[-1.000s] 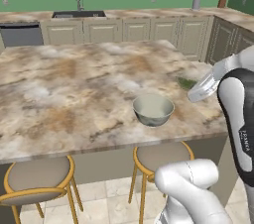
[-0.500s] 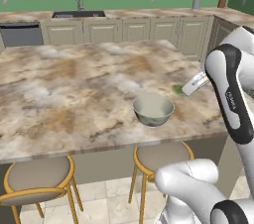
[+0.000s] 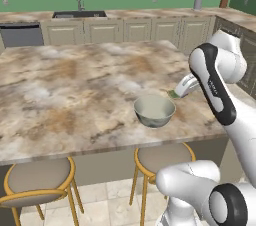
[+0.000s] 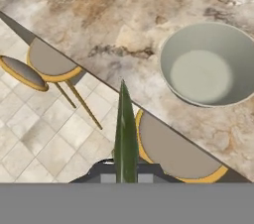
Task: There is a bowl on the dining counter. Grab a lemon wedge from the fridge and place it in the bowl. Then get the liquor bottle and glass cup from the cabinet and place them next to the bowl.
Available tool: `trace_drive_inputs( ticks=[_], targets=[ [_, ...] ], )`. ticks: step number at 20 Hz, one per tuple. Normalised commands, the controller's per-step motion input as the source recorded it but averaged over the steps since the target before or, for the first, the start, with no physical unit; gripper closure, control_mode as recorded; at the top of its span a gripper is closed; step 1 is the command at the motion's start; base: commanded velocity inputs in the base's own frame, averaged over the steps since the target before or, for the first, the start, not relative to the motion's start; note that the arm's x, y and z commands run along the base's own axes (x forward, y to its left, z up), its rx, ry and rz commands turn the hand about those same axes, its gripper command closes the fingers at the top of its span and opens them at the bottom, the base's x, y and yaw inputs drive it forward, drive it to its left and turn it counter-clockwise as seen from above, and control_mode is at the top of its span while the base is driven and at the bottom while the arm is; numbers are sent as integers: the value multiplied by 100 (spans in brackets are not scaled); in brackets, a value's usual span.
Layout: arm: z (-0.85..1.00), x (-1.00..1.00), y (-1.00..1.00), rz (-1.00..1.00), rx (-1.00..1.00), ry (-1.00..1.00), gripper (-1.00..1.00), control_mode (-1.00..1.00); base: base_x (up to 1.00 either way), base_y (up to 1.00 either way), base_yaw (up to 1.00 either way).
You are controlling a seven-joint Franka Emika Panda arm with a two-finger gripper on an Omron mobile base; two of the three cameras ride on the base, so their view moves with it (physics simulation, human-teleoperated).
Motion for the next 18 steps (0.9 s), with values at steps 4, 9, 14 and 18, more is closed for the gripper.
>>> trace_drive_inputs(
  ticks=[4,9,14,18],
  targets=[
    [-35,36,0,0,-3,2,100,-100,0,0,0],
    [-31,44,0,-3,0,0,100,-100,0,0,0],
    [-29,37,0,-5,-4,0,100,-100,0,0,0],
    [-23,34,0,-5,-10,0,100,-100,0,0,0]
  ],
)
